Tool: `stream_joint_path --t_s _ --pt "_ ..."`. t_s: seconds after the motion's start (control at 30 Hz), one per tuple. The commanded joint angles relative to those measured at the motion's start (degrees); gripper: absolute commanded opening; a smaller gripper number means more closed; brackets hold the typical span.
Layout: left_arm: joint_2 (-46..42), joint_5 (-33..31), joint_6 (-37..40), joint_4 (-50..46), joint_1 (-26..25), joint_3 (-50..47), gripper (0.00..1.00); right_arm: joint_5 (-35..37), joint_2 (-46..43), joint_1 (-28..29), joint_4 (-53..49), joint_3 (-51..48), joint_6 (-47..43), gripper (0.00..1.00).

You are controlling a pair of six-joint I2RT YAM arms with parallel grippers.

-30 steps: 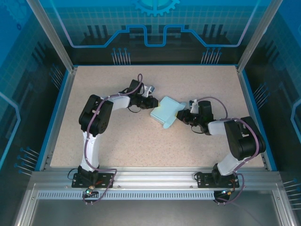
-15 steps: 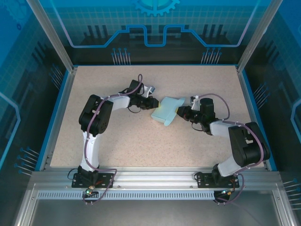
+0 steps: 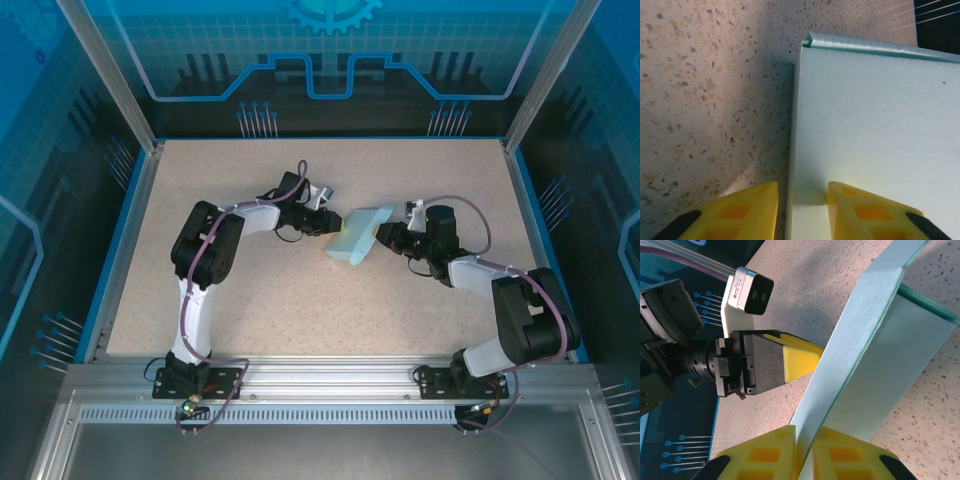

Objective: Fold the paper box

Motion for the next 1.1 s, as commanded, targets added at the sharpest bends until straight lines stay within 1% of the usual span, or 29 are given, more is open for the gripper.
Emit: stream_joint_path --t_s 0.0,0.27,0.5,0.63,0.77,0.9,1.07 --pt "2.0 0.8 -0.6 -3.2 -1.5 1.1 0.34 3.1 -1.1 1.6 -3.1 1.9 -1.5 0.16" --pt "2.6 0.6 -0.9 -3.0 -2.0 2.0 0.38 7.7 -0.1 4.6 -4.8 2.8 -0.1 0.18" --pt "2.7 0.4 -1.3 -2.8 -2.0 2.8 0.39 9.5 2.8 7.0 -5.4 5.4 0.4 0.18" --pt "2.3 -0.5 -1.2 -3.0 -1.8 3.4 0.40 12.0 3.9 8.1 -7.1 6.6 -0.1 0.17" --pt "1.6 -1.7 -1.0 -2.8 -1.8 3.8 0.41 12.6 5.4 8.5 -6.7 6.9 0.4 0.16" --pt "0.1 -3.7 -0.7 -2.6 -1.3 3.5 0.46 14.2 6.0 8.9 -7.5 6.8 -0.2 0.15" --pt "-5.3 -10.3 -0.7 1.6 -0.9 -1.3 0.52 14.4 7.0 9.0 -7.4 7.0 -0.3 0.15"
